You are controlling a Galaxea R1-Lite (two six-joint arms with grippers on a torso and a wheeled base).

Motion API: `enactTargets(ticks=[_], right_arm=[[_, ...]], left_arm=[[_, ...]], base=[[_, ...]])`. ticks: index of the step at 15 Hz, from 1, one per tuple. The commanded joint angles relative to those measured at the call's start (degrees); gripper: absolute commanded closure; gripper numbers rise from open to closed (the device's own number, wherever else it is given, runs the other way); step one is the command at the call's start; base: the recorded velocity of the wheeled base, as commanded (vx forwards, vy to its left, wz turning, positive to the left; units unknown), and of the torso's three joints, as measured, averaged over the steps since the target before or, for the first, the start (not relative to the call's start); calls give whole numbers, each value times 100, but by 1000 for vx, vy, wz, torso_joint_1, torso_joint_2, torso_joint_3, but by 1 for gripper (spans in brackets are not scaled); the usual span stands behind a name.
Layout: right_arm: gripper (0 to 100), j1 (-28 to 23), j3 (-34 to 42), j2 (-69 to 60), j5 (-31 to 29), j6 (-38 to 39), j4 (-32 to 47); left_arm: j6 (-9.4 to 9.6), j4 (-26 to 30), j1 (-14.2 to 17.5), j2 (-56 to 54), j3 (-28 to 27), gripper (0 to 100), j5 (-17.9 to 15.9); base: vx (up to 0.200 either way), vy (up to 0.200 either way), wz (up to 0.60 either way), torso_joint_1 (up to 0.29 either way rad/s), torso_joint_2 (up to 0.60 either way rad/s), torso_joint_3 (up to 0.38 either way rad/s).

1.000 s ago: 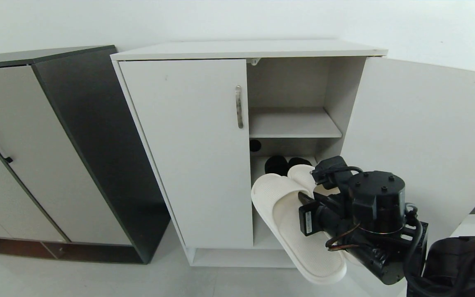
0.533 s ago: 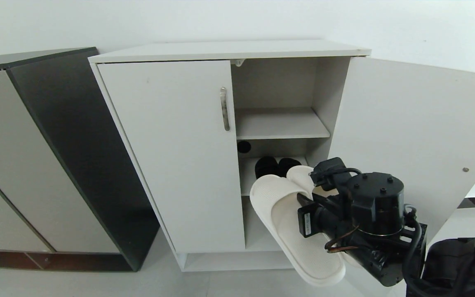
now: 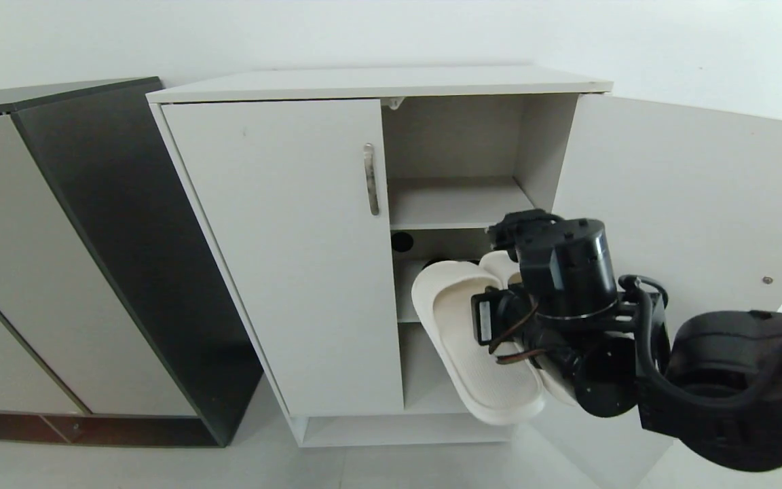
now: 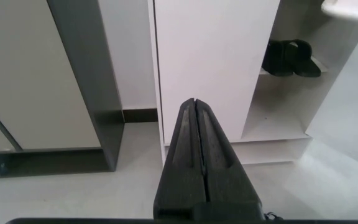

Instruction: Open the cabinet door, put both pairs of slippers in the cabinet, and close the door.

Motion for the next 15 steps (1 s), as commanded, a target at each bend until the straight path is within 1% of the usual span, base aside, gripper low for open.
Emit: enactTargets(ticks=[1,2,4,14,15], right_arm=[[100,76,-863,87,-374,109,300],[100,76,-986,166,-541,91,327],[100,68,-1030,228,-664,83,344],[100,68,-1012,360,-655,100,344],[100,68,-1021,351,-655,91,344]], left_arm=[[-7,-1,-4,6,0,100,-2],[2,-1,5,6,0,100,-2],[2,-1,-4,6,0,100,-2],[19,-1,-4,6,0,100,7],[19,-1,-4,6,0,100,-2]], base=[[0,0,0,0,0,0],[0,0,0,0,0,0],[0,0,0,0,0,0],[0,0,0,0,0,0],[200,0,0,2,2,2]])
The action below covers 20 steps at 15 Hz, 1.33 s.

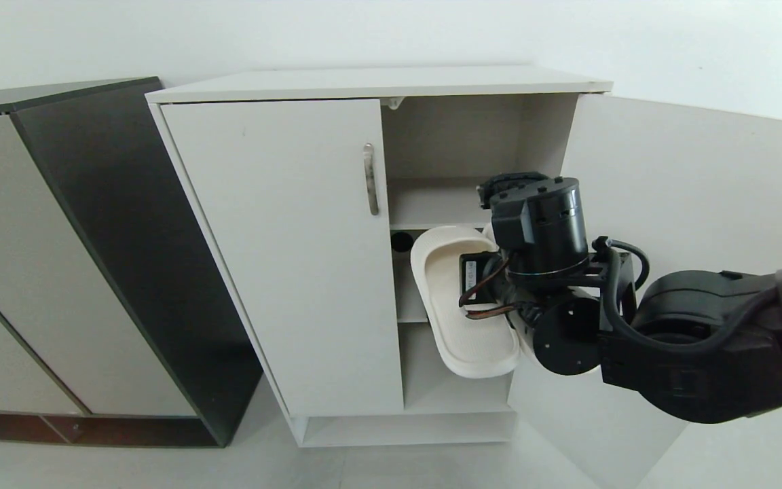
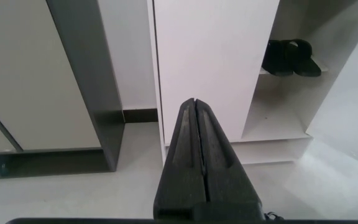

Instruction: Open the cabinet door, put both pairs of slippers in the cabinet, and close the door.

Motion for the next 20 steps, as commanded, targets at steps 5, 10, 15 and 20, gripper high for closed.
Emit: enactTargets(ticks=[5,10,15,20], right_arm=[[100,-7,-59,25,-6,-21,-6],[100,-7,-59,34,-6,-21,-6],[100,-7,-33,34,-6,5,-32],[100,-236,-499,394,152,-118,12]], left_arm=[[2,-1,9,6,0,100,-4],[2,-1,1,6,0,100,-4],[2,-1,9,6,0,100,-4],[2,-1,1,6,0,100,-4]], base=[[200,0,0,1,1,4],[200,0,0,3,0,2],[80,0,0,3,1,0],[0,0,0,0,0,0]])
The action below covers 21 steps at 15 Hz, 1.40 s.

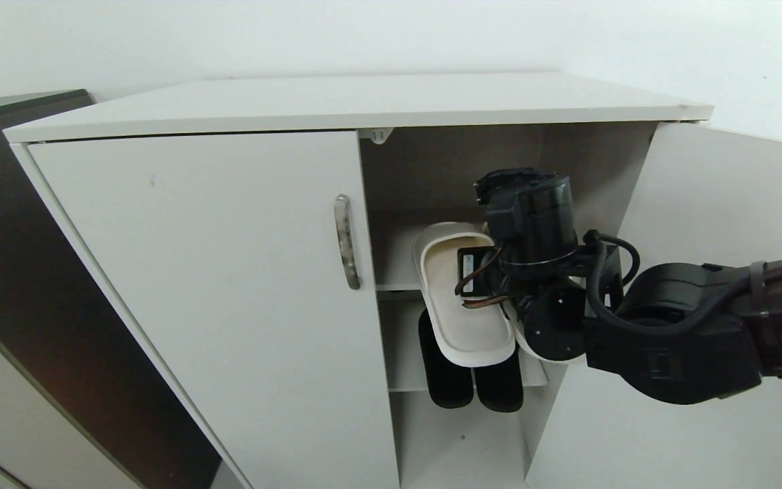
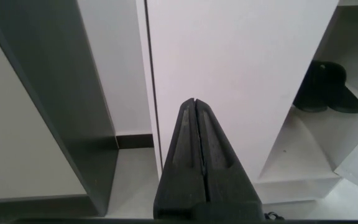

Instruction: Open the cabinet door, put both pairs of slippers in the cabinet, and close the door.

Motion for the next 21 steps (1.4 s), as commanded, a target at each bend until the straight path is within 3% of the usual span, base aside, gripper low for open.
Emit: enactTargets(ticks=[1,4,9,21], right_arm=[[100,-162,-397,270,140,-113,15],[100,-346,-916,613,175,-227,32],[100,-346,-819,578,166,-200,15],[100,-461,-916,639,315,-192,-12]], left_arm=[[2,-1,-7,6,0,100,0],[-7,-1,-7,6,0,100,0],[-24,-1,-7,6,0,100,0],[-15,-1,2,6,0,100,0]], base=[[0,0,0,0,0,0],[0,0,0,0,0,0],[120,0,0,0,2,1],[0,0,0,0,0,0]])
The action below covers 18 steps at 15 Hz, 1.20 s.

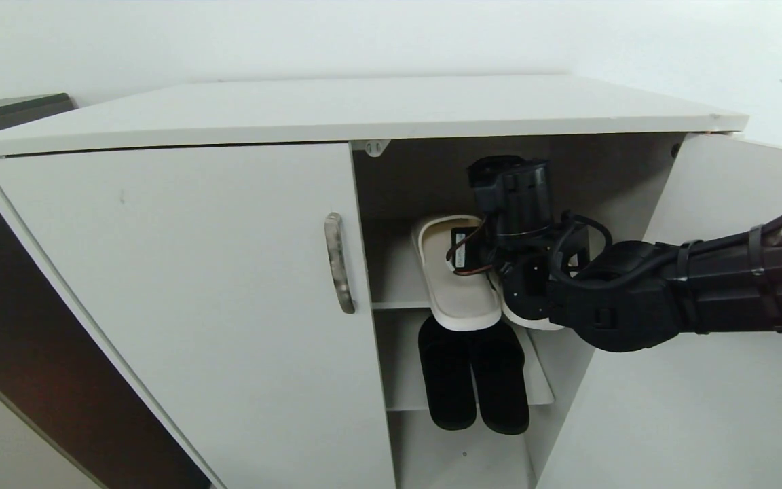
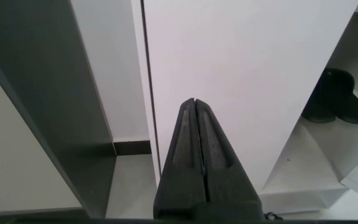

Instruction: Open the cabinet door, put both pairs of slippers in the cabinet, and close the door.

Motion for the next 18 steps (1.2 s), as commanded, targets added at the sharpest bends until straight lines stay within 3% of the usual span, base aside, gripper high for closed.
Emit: enactTargets(ticks=[1,18], right_arm=[[100,-18,-35,49,-3,1,-6],[100,-150,-290,436,129,27,-146]], left_arm=[[8,-1,2,6,0,100,0],[8,-1,-7,6,0,100,0]], base=[[0,0,0,0,0,0],[0,0,0,0,0,0]])
